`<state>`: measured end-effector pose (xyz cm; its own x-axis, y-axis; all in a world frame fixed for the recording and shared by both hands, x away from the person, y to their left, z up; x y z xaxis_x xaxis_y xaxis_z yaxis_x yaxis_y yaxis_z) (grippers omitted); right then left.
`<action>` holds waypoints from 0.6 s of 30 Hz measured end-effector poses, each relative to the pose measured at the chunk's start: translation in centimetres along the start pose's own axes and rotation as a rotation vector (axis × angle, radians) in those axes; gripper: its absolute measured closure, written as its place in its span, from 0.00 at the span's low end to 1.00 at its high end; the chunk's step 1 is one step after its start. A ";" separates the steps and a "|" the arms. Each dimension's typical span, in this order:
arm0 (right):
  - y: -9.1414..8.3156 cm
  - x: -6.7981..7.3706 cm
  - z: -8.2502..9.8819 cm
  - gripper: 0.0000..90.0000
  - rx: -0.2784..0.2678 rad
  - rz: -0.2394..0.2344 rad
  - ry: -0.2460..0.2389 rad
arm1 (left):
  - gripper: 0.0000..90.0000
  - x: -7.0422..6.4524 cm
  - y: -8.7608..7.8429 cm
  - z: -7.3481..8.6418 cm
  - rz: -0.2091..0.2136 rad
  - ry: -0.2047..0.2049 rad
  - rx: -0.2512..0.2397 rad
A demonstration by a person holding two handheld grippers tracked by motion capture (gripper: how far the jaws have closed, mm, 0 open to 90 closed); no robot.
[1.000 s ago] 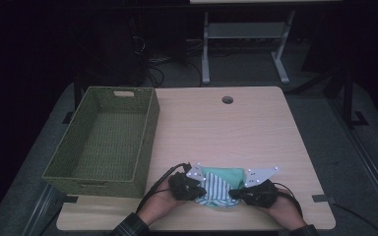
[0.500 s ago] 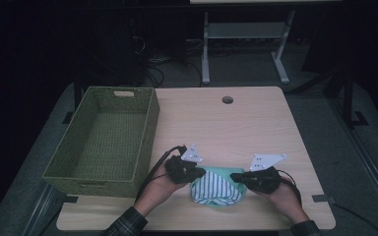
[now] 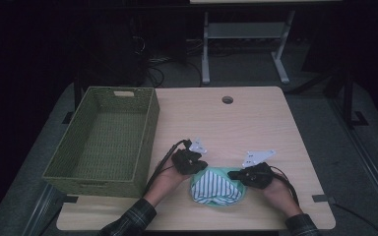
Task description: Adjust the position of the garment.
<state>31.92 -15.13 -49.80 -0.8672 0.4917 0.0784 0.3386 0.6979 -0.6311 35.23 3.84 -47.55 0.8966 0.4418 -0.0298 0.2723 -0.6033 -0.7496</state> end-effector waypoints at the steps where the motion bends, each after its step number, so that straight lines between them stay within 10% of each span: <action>1: 0.2 0.0 0.2 1.00 0.020 0.002 -0.007 | 0.98 0.0 0.3 0.3 -0.003 0.000 0.018; 18: 0.0 0.5 0.1 1.00 0.010 0.037 -0.031 | 0.99 1.4 1.6 0.4 -0.036 0.012 0.047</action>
<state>31.45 -14.97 -49.87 -0.8650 0.5007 0.0308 0.3674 0.6741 -0.6408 36.76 3.74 -49.04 0.8905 0.4550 0.0055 0.2885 -0.5551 -0.7801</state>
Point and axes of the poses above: each handheld gripper's, and its own axes: y roughly forward along the jaws, z roughly out of its underside, x roughly to its left, the point moved 5 cm from there along y, roughly forward along the jaws, and after that the axes turned 3 degrees about -x, right-handed, at the moved point
